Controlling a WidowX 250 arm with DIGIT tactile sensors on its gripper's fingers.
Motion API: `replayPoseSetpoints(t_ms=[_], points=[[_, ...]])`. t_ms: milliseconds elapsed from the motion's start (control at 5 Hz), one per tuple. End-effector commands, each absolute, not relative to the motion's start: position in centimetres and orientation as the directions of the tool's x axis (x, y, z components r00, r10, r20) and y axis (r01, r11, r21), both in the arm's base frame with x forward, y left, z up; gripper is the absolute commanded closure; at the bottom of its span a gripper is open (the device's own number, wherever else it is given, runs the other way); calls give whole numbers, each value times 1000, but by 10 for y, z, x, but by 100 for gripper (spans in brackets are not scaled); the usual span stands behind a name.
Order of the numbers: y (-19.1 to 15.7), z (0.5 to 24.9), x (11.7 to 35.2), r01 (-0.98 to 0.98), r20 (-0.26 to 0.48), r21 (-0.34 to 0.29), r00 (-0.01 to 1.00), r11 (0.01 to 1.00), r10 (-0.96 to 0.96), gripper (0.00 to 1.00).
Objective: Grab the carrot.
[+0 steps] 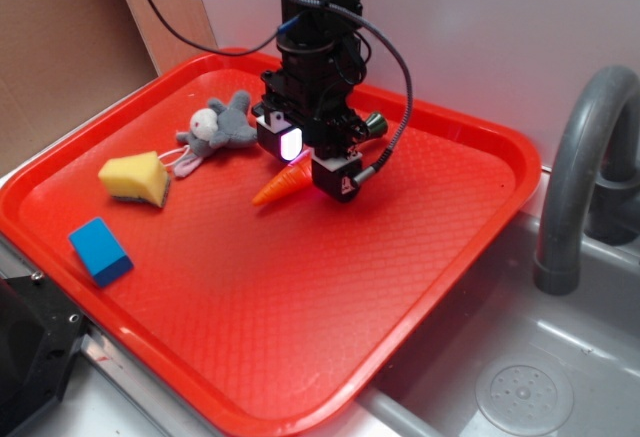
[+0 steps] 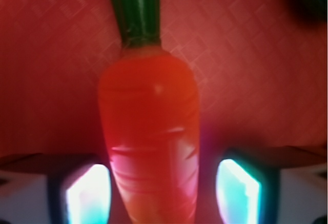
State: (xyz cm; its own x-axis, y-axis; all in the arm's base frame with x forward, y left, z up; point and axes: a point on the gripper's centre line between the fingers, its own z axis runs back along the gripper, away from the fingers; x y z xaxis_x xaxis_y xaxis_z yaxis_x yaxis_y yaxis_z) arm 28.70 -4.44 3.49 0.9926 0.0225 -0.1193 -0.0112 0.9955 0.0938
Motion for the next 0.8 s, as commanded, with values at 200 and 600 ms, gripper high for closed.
replayPoseSetpoints(t_ms=[200,600], points=[[-55,114,270,-71,-18,74,997,995,73,100],[-39,206,234,-183,94,-65,978,981,189,100]])
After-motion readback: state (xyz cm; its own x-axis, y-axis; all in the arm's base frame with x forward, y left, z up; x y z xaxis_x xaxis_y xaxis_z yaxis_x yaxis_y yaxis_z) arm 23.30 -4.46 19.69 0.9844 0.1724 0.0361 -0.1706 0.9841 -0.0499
